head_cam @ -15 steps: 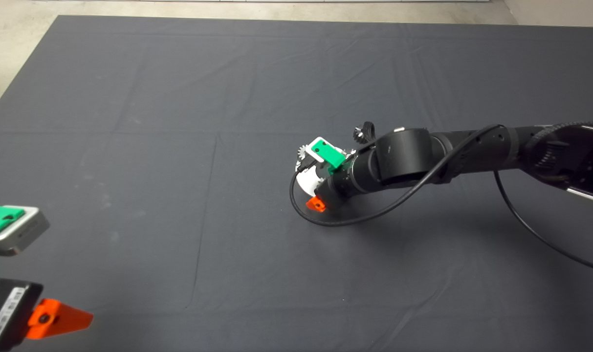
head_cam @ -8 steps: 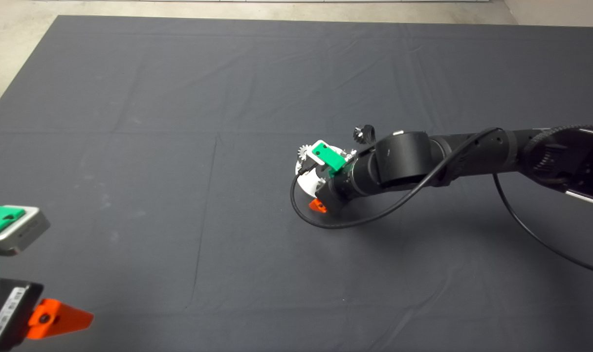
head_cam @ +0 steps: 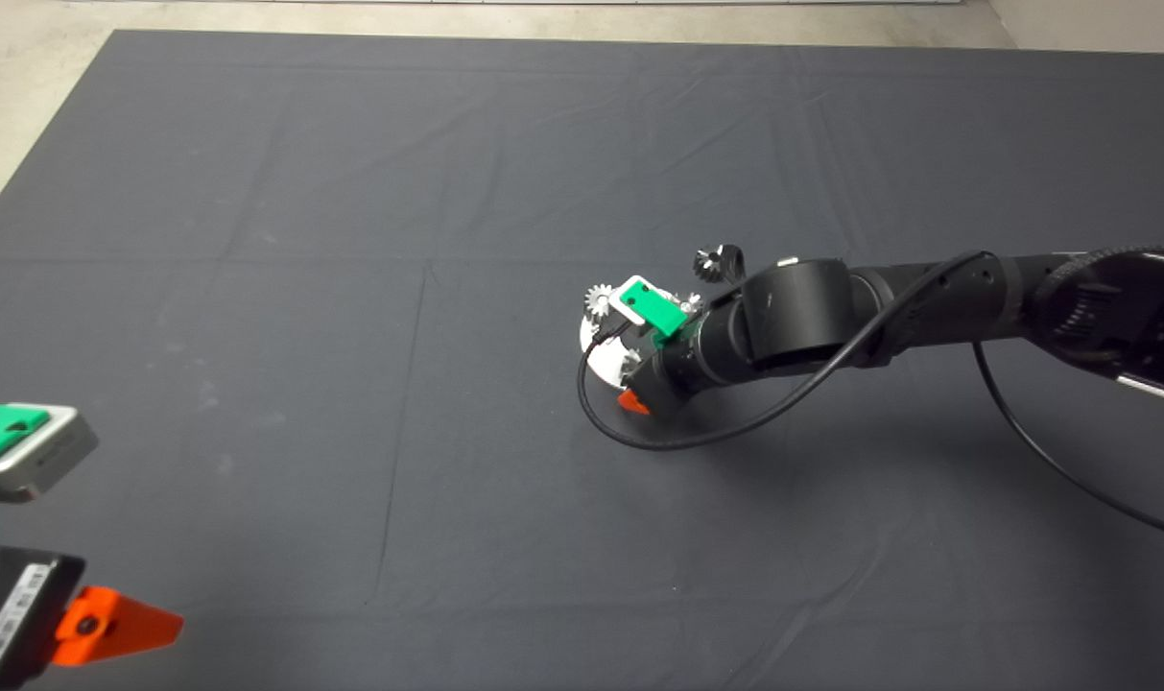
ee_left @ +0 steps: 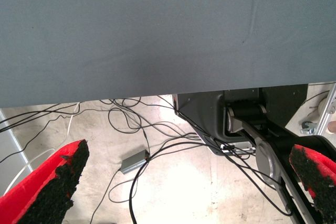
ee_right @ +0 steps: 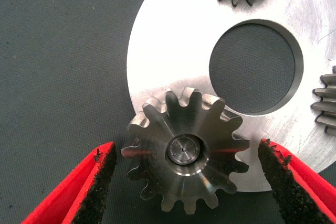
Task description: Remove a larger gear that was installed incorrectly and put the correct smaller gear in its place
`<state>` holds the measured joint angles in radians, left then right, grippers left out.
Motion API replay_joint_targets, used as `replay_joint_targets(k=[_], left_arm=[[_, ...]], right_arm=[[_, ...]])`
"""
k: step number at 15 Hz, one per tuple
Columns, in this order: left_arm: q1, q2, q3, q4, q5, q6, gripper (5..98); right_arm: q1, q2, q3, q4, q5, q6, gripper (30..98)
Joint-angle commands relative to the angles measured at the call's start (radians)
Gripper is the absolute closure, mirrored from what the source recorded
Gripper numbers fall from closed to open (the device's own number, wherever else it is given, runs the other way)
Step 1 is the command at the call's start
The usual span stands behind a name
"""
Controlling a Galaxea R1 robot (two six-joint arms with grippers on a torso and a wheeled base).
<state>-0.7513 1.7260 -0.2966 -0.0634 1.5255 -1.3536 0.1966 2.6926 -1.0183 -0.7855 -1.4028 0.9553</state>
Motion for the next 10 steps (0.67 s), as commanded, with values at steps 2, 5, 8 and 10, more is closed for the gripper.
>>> replay_joint_targets(k=[2,5,8,10], left_arm=[[-0.007,-0.002,0.018,-0.019,0.033,-0.004,5.5],[-0.007,-0.002,0.018,-0.018,0.033,-0.004,5.5],[-0.007,-0.001,0.018,-0.019,0.033,-0.004,5.5],[-0.008,-0.001,0.018,-0.018,0.033,-0.004,5.5]], right_arm=[[0.014,-0.003,0.011,-0.024,0.001,0.006,57.8],[0.014,-0.002,0.012,-0.024,0.001,0.027,62.5],[0.014,-0.001,0.012,-0.023,0.001,0.032,67.2],[0.014,-0.001,0.014,-0.024,0.004,0.029,67.4]])
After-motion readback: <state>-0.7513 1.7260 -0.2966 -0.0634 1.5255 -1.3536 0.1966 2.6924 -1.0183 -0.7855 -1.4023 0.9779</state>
